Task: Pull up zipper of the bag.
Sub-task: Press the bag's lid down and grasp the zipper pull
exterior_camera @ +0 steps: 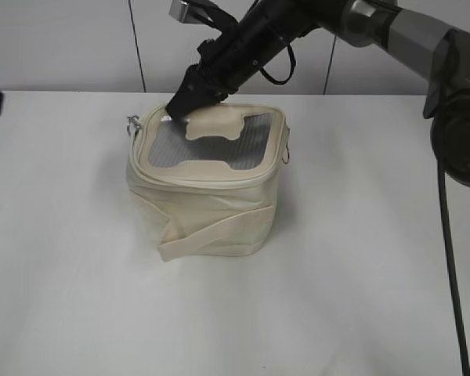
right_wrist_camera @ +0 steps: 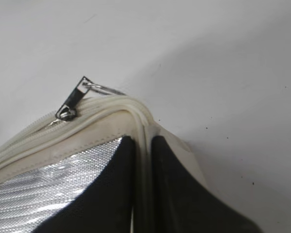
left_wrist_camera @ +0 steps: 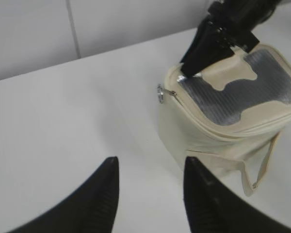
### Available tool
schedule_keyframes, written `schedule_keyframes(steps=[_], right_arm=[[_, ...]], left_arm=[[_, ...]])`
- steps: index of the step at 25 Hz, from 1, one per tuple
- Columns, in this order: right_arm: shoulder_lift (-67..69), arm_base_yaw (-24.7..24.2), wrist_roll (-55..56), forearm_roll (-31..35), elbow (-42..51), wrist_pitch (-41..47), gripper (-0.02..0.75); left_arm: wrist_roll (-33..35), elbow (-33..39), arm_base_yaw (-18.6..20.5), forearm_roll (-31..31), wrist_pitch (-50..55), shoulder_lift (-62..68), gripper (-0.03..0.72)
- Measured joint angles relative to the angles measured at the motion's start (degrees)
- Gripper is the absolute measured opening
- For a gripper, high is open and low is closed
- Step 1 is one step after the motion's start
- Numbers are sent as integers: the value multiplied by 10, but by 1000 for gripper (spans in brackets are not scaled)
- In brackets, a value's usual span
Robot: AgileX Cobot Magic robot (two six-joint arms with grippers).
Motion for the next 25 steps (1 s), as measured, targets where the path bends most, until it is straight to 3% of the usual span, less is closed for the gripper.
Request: schedule_keyframes(steps=[4, 9, 17, 20, 25], right_arm=[[0, 0, 0, -1, -2, 2, 78], [0, 0, 0, -1, -2, 3, 78], [0, 1, 0, -1, -2, 3, 77], [0, 1, 0, -1, -2, 3, 77], [0, 1, 0, -1, -2, 3, 77]], left_arm=[[213, -83, 0, -97, 44, 207, 384], [362, -187, -26, -114, 26, 391, 396], [468, -232, -85, -103, -43, 476, 396], [529, -232, -117, -73, -102, 478, 394], [564, -232, -176, 16, -247, 492, 372]])
